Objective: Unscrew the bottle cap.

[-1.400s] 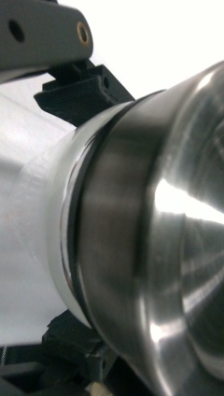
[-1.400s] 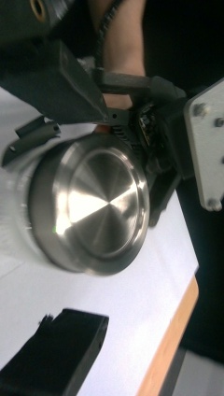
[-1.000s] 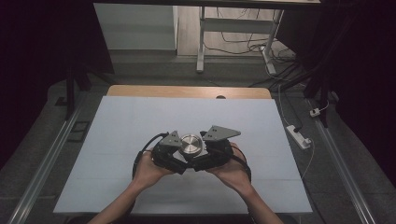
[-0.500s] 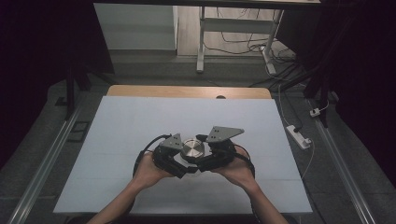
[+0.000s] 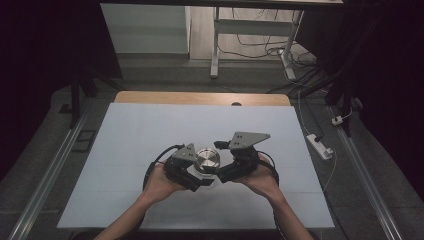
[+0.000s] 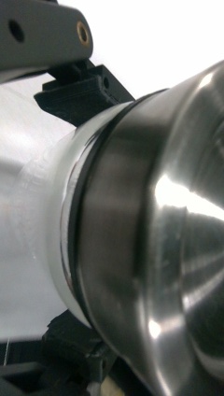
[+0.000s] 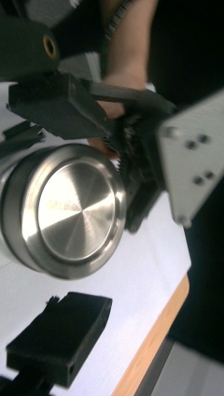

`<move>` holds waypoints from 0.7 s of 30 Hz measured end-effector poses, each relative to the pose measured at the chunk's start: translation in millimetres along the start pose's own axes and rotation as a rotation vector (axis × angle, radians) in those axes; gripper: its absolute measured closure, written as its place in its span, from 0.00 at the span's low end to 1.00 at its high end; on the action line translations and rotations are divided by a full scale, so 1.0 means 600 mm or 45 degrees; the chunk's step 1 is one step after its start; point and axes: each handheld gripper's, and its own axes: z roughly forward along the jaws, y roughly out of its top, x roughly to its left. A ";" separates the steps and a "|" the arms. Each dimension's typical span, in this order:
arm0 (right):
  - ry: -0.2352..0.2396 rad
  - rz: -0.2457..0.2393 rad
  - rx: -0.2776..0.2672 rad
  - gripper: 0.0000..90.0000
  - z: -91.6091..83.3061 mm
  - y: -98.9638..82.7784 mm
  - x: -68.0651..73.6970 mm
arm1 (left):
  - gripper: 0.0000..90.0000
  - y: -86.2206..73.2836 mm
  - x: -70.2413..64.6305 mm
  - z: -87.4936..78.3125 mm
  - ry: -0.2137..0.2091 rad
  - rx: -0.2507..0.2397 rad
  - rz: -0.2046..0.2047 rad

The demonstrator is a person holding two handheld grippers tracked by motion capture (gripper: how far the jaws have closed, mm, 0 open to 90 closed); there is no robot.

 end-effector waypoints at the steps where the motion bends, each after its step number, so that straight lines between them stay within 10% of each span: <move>1: -0.039 0.022 0.007 0.15 0.000 0.003 0.002 | 0.18 -0.001 0.001 0.001 0.021 -0.004 -0.022; 12: -0.250 0.062 0.079 0.17 0.033 0.006 0.037 | 0.18 -0.001 0.001 0.000 0.070 -0.011 -0.062; 21: -0.163 -0.012 0.057 0.22 0.024 0.004 0.031 | 0.18 0.000 0.003 -0.004 -0.041 -0.019 -0.005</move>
